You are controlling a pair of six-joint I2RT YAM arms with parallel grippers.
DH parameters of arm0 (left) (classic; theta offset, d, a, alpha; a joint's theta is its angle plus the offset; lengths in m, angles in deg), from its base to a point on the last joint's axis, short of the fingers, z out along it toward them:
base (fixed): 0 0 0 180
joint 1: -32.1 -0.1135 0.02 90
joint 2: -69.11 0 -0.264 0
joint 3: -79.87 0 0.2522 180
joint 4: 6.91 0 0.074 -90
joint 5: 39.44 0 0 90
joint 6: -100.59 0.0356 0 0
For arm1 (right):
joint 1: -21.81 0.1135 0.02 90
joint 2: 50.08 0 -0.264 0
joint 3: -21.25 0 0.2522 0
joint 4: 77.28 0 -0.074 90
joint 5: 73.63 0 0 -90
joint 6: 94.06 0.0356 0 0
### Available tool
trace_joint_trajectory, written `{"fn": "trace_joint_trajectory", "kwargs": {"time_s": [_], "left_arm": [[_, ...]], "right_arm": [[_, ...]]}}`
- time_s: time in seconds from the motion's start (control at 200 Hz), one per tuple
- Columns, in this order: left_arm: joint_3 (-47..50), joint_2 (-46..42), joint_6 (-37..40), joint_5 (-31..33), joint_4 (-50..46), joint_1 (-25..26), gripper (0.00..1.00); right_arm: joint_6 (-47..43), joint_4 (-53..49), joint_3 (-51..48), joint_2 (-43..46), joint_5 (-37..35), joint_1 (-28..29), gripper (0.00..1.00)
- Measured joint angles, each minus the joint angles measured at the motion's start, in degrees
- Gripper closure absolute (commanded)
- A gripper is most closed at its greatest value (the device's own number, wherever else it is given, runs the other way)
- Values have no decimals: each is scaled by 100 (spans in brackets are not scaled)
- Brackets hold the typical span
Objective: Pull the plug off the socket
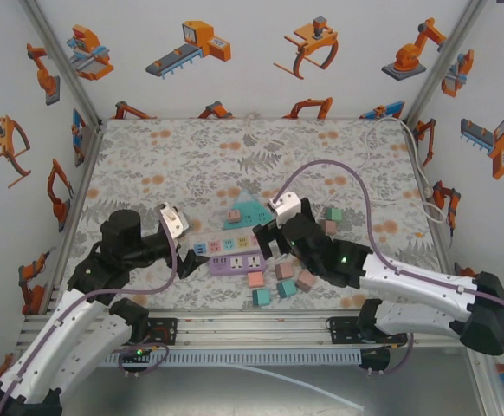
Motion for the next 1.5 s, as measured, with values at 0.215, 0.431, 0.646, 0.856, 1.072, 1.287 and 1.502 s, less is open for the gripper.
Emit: {"fn": "trace_joint_trajectory", "kwargs": {"time_s": [0.215, 0.431, 0.646, 0.856, 1.072, 1.287, 1.502], "left_arm": [[87, -68, -129, 199, 96, -118, 3], [107, -105, -149, 234, 142, -160, 3], [129, -227, -149, 271, 164, -168, 3], [146, -282, -146, 341, 164, -192, 3], [146, -216, -146, 343, 170, -197, 3], [146, -131, -149, 437, 188, -197, 3], [-155, 321, -1231, 1180, 79, -199, 3]], "right_arm": [[-2540, -94, 763, -1220, 2205, -828, 2], [-4524, -160, 1467, -2673, 3974, -1023, 12], [-5646, -365, 2264, -3748, 4450, -1198, 23], [-6092, -420, 2732, -4535, 4690, -1419, 34], [-6238, -428, 3003, -4789, 4889, -1550, 57], [-6529, -422, 3018, -4791, 5084, -1604, 78], [-7066, -566, 2898, -4673, 5294, -1613, 80]]}}
